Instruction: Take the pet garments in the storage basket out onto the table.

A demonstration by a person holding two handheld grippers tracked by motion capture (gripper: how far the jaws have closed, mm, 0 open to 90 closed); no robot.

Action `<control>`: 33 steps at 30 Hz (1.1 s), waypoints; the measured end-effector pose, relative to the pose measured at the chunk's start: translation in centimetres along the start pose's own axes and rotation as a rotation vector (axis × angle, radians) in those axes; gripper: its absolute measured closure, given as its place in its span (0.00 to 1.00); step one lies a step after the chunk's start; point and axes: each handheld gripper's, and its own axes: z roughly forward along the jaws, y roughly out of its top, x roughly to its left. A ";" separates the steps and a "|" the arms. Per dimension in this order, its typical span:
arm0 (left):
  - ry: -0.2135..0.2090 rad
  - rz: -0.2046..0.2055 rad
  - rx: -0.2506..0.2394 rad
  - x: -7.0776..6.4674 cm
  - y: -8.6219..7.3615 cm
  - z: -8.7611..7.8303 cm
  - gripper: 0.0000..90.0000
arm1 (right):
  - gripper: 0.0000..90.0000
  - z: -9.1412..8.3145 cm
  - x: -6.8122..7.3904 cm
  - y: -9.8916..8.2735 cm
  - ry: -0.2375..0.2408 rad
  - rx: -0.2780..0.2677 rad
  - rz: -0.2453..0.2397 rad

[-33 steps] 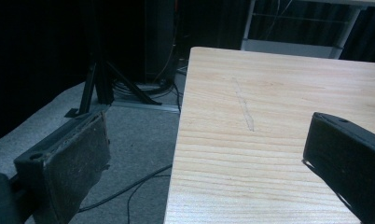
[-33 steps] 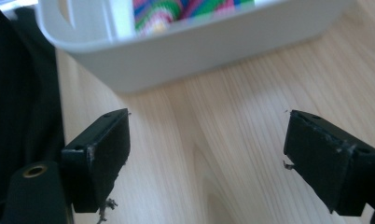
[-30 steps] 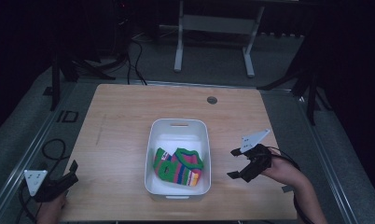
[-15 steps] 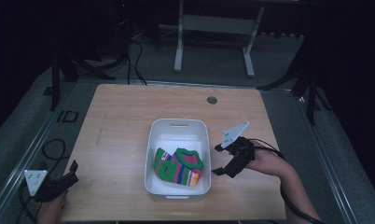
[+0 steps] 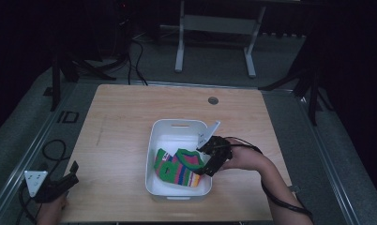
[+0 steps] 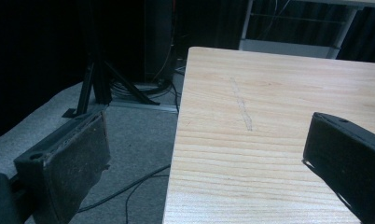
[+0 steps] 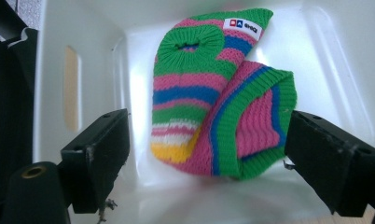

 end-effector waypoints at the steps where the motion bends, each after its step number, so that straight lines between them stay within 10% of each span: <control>1: 0.000 0.000 0.000 0.0 0.0 0.0 0.01 | 0.15 0.3 -0.1 0.2 0.007 0.002 0.000; 33: -0.013 -0.004 0.000 0.1 0.0 0.0 0.01 | 0.15 10.2 -0.5 5.7 0.052 0.228 -0.027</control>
